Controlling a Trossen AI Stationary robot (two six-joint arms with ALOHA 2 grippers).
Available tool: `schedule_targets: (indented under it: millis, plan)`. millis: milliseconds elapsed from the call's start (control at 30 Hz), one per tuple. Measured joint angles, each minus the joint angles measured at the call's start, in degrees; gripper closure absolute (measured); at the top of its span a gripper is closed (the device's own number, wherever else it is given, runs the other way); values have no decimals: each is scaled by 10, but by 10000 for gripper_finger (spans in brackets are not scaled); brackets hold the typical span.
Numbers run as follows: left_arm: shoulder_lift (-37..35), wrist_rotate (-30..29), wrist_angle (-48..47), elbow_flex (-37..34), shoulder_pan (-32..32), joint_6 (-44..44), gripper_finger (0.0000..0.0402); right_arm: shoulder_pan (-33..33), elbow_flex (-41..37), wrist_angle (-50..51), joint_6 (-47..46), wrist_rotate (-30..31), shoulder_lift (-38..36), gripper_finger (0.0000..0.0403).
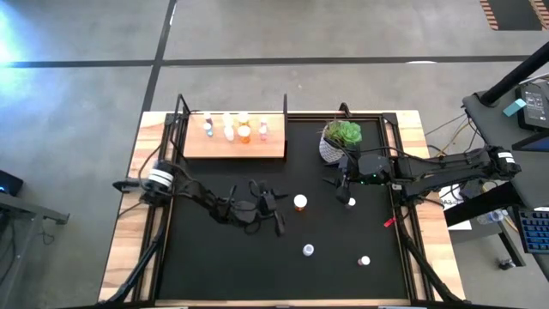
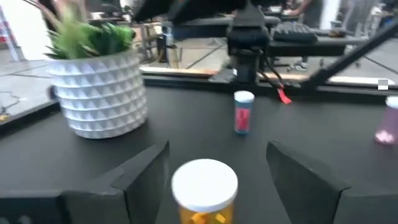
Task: Pick and place medicine bottles onto shelf by color
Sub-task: Put the white pill bottle on the shelf aligned with the other white pill bottles
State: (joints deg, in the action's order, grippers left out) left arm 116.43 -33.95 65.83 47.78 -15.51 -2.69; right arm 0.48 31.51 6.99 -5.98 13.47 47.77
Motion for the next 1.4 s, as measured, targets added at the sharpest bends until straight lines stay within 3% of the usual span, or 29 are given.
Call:
schedule_targets:
  millis: [233, 533, 900, 1400]
  plan:
    - [20, 27, -3, 26, -40, 44, 125, 0, 0, 0, 0, 0, 0, 181]
    - [25, 216, -54, 76, -59, 31, 125, 0, 0, 0, 0, 0, 0, 181]
    - [99, 234, -46, 150, -77, 31, 125, 0, 0, 0, 0, 0, 0, 181]
    - [185, 186, -38, 205, -76, -30, 137, 0, 0, 0, 0, 0, 0, 181]
